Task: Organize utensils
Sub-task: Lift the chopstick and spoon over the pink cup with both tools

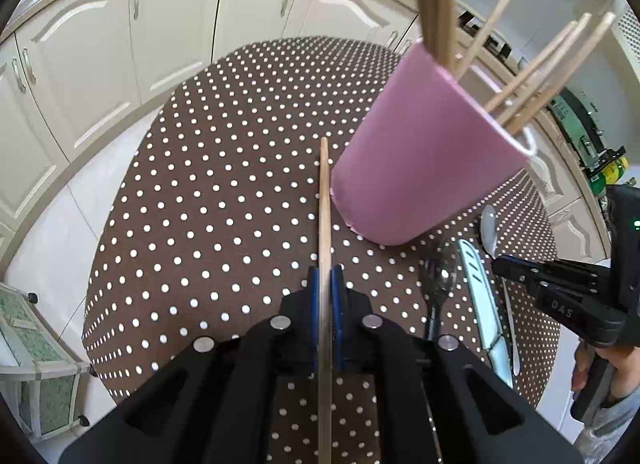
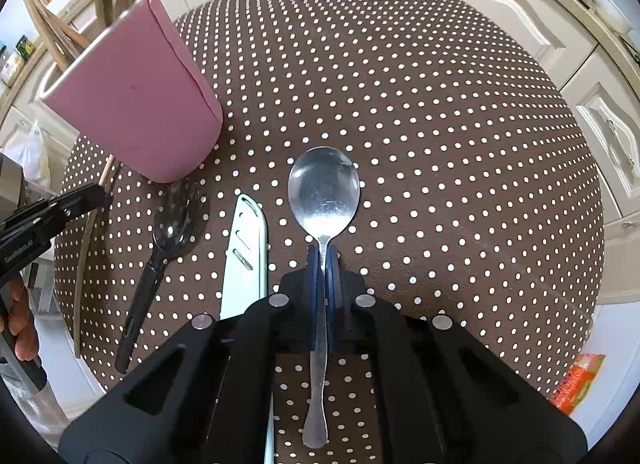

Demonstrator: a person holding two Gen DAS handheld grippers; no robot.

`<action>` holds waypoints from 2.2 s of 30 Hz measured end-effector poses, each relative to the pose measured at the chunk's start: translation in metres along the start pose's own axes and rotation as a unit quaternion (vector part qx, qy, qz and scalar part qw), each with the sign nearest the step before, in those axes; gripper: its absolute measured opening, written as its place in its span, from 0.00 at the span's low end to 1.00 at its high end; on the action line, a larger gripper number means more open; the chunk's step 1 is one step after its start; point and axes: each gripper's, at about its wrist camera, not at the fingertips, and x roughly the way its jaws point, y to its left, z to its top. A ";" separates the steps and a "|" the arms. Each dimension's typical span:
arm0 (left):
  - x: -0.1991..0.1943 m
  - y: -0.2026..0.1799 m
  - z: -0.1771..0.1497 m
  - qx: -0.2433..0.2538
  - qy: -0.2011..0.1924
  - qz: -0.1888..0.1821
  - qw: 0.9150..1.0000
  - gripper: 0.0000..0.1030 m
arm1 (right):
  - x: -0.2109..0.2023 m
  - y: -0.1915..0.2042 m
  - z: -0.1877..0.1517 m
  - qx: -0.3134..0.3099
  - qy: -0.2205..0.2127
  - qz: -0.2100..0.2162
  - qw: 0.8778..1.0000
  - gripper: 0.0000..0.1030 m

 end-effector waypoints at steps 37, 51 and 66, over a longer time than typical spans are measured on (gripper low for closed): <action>-0.110 -0.055 -0.051 0.073 -0.237 -0.093 0.964 0.06 | -0.090 0.023 -0.040 -0.006 -0.185 0.089 0.979 0.03; -0.134 -0.061 -0.008 0.054 -0.341 -0.071 0.936 0.06 | -0.023 -0.006 0.009 0.042 -0.102 0.022 0.994 0.48; -0.141 -0.065 0.019 0.058 -0.379 -0.060 0.922 0.06 | 0.020 -0.008 0.044 0.016 -0.036 -0.007 0.999 0.04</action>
